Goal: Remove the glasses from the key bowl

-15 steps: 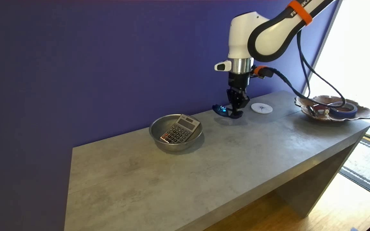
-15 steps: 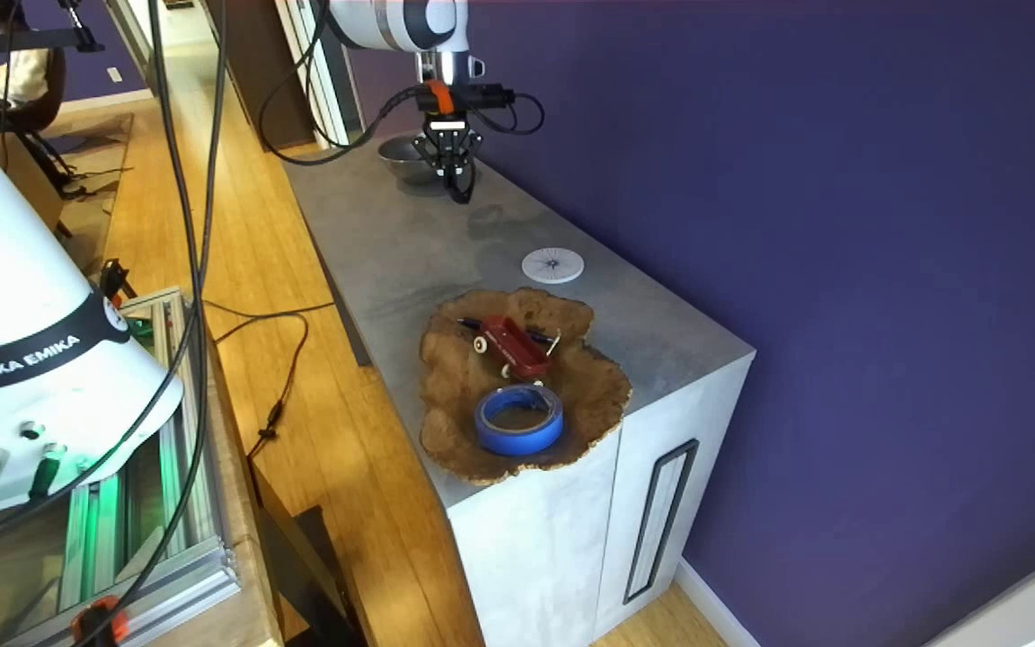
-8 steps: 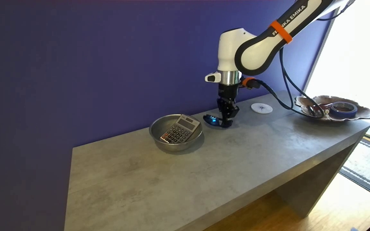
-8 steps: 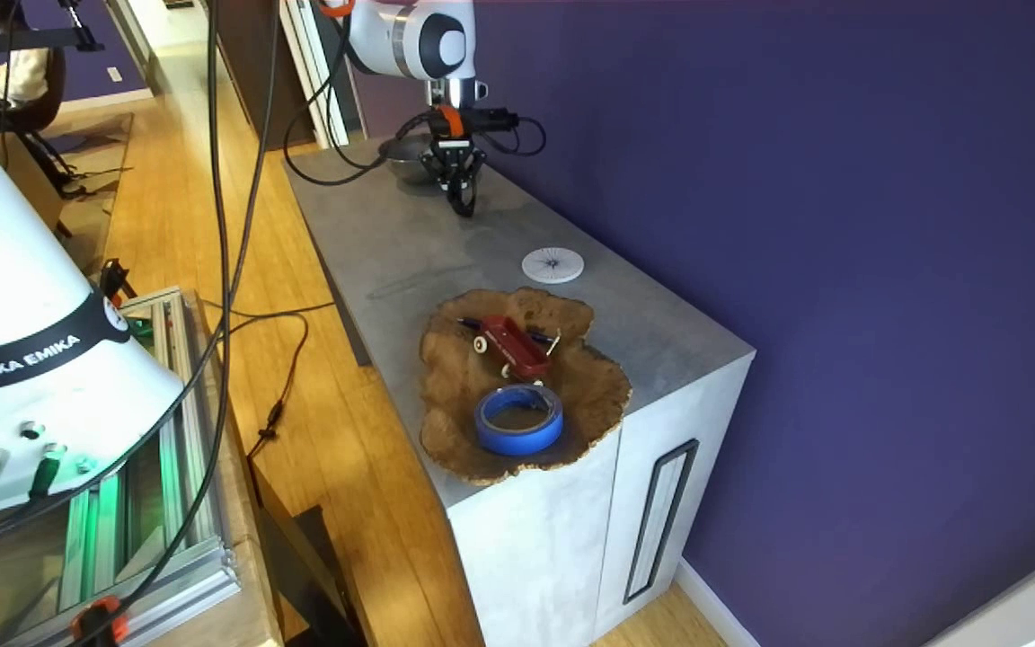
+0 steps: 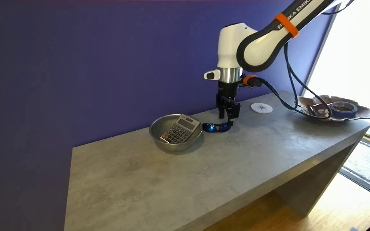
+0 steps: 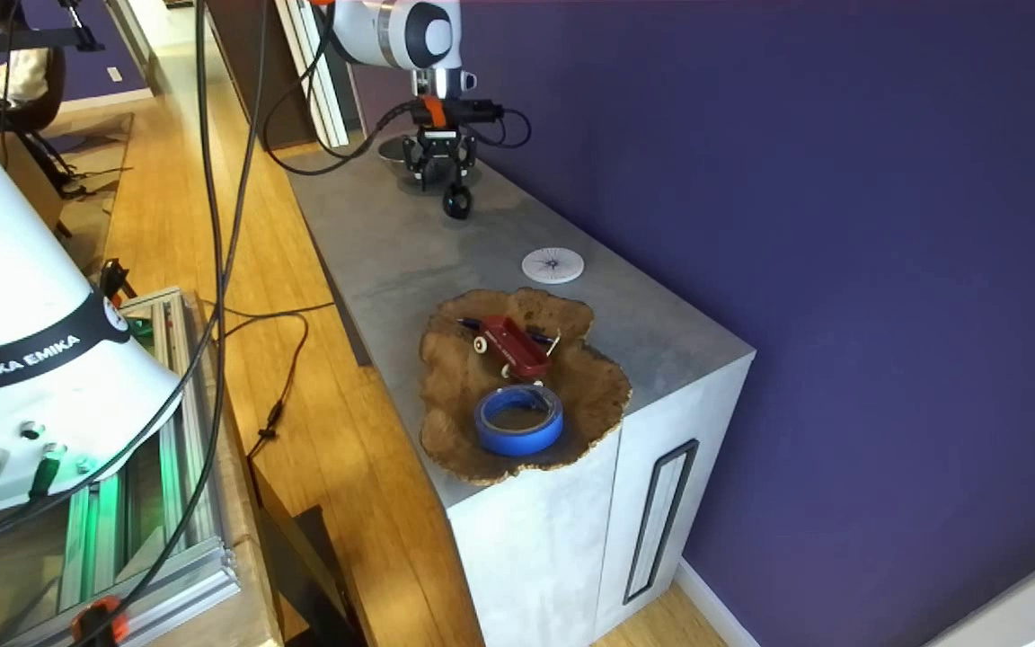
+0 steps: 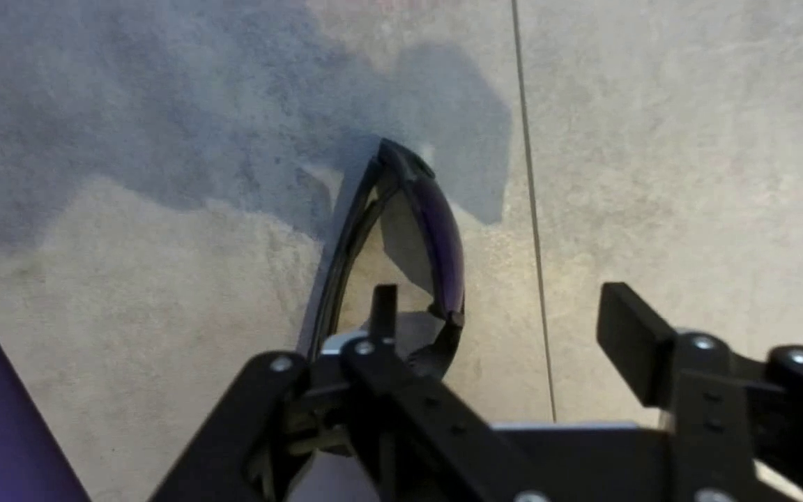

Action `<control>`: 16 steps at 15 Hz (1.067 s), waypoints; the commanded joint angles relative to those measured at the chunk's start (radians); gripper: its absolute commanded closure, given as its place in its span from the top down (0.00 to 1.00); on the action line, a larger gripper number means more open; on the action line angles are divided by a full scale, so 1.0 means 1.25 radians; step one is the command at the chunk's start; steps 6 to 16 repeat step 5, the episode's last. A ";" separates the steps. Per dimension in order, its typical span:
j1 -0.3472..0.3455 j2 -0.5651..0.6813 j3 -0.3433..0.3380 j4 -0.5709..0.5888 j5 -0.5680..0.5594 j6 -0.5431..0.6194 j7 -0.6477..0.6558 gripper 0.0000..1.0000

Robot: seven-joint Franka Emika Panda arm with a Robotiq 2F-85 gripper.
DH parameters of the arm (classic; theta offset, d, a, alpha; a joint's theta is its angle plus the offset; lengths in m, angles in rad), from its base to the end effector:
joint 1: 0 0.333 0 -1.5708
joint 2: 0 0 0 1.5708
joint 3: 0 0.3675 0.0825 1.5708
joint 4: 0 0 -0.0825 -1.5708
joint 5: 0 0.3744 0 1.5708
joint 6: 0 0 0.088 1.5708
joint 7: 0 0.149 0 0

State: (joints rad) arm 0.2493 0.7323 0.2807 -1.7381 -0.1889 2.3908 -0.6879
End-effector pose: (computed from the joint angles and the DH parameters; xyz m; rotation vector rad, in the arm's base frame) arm 0.6025 0.3254 0.1692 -2.4524 -1.8551 0.0598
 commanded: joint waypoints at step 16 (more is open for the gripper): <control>-0.018 -0.113 0.004 -0.203 0.006 0.165 0.209 1.00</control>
